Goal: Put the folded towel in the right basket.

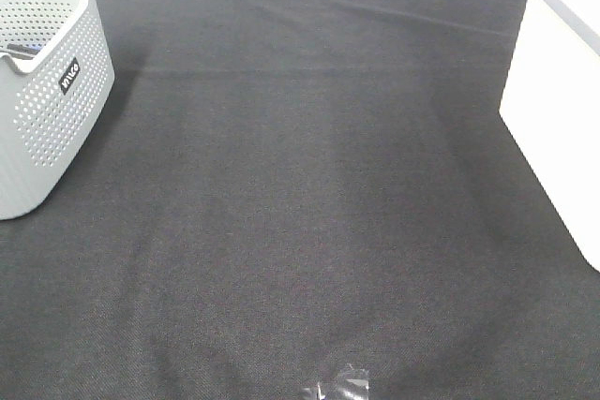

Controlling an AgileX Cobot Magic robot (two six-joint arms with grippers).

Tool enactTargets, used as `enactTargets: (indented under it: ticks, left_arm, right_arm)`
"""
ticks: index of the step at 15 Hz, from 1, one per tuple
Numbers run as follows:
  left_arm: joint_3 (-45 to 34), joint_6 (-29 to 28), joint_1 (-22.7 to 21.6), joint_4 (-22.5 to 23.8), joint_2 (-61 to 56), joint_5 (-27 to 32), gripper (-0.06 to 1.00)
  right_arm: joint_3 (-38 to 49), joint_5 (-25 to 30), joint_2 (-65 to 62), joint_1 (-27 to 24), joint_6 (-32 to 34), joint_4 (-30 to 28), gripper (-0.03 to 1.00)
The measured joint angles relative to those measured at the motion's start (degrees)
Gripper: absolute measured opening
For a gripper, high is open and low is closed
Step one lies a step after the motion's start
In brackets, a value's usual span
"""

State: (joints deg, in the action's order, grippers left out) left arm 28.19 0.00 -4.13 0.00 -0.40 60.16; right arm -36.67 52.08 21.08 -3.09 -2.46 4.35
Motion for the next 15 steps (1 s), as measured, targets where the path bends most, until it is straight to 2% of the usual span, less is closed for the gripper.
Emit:
enactTargets:
  ticks: [3,6,8,15]
  left_arm:
    - [0.0,0.0,0.0,0.0,0.0,0.0,0.99]
    - [0.0,0.0,0.0,0.0,0.0,0.0,0.99]
    - [0.0,0.0,0.0,0.0,0.0,0.0,0.99]
    - [0.0,0.0,0.0,0.0,0.0,0.0,0.99]
  right_arm:
    - [5.2,5.0,-13.6,0.0,0.0,-0.1,0.97]
    - [8.5,7.2,-20.9,0.0,-0.1,-3.2,0.97]
    - [9.9,10.8,-21.3,0.0,-0.1,-4.4,0.97]
    - [10.5,11.1,-21.3,0.0,0.4,-4.4,0.97]
